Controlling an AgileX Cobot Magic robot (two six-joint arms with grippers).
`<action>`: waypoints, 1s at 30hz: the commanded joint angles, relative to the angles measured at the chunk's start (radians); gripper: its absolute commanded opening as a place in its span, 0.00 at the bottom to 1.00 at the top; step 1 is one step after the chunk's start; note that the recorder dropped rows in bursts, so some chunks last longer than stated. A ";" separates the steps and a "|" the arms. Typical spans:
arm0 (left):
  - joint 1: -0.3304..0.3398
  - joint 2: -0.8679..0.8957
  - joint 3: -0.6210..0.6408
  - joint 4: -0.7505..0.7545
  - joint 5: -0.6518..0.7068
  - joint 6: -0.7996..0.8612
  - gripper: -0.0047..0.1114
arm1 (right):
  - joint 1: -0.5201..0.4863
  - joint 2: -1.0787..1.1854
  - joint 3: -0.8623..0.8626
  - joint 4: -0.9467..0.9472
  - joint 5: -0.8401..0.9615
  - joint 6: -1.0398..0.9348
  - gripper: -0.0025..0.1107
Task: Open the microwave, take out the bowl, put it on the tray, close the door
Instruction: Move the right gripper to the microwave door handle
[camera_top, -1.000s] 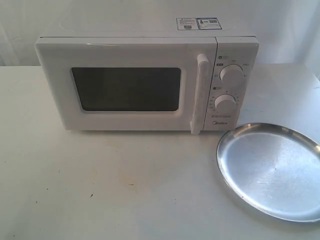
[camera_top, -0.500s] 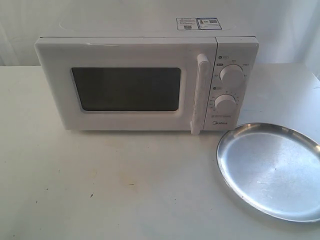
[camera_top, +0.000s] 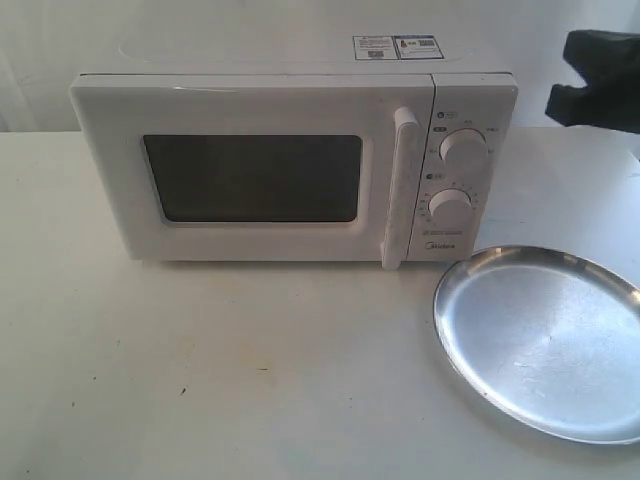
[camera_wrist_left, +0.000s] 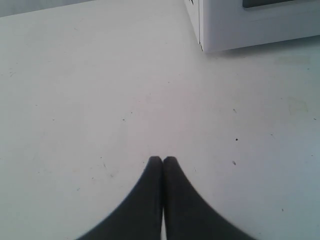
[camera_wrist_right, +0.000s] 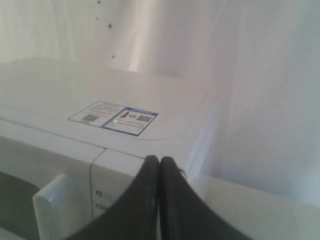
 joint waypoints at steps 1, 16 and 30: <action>-0.006 -0.002 -0.002 -0.007 -0.002 -0.003 0.04 | -0.021 0.058 -0.033 -0.237 -0.126 0.079 0.02; -0.006 -0.002 -0.002 -0.007 -0.002 -0.003 0.04 | -0.097 0.362 -0.139 -0.894 -0.683 0.407 0.02; -0.006 -0.002 -0.002 -0.007 -0.002 -0.003 0.04 | -0.105 0.555 -0.139 -0.671 -0.608 0.227 0.06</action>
